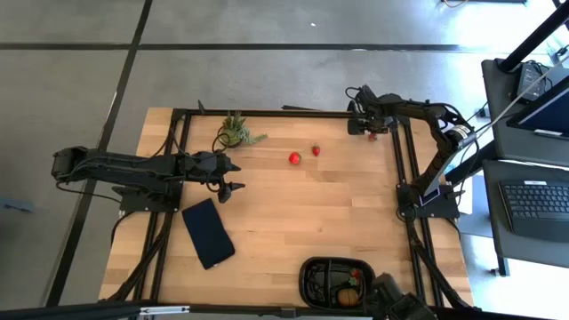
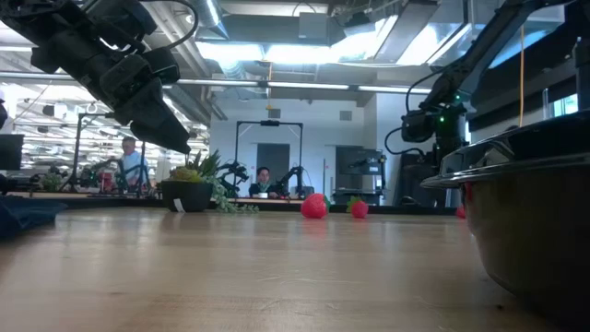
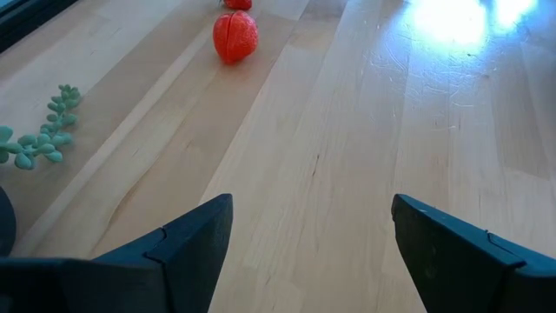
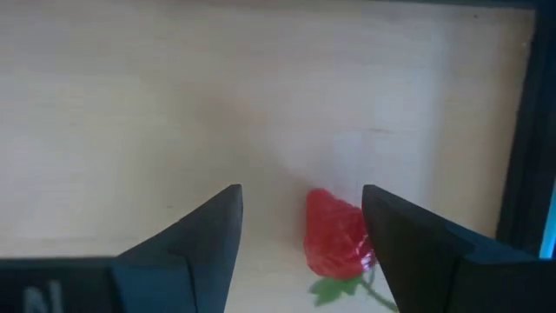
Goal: Pick and placing Produce into tupperware
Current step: Put the small red strawberry into the black container
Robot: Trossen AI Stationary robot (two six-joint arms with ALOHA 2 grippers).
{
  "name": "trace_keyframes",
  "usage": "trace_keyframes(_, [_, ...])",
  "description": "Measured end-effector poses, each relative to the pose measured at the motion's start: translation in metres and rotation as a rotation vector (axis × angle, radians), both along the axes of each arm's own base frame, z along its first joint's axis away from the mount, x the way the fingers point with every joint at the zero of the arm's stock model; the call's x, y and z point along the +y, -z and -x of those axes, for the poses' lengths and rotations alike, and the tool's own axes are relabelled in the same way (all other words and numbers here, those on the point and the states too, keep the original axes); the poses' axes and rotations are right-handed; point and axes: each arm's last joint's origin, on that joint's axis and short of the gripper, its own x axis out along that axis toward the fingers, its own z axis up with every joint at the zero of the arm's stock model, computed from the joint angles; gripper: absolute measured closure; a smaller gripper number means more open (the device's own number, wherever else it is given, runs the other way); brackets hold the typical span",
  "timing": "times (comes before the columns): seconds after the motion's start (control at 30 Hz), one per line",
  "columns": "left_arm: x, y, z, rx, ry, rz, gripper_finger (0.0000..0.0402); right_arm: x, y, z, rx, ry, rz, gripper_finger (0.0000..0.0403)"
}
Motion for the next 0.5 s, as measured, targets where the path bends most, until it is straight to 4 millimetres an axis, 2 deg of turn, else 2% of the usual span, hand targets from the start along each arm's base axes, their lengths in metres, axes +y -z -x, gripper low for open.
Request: trace_keyframes(0.5, [0.0000,0.0000,0.0000,0.000,-0.001,0.001,0.0098,0.0081,0.0009,0.0019,0.045,0.002,-0.068,0.0163])
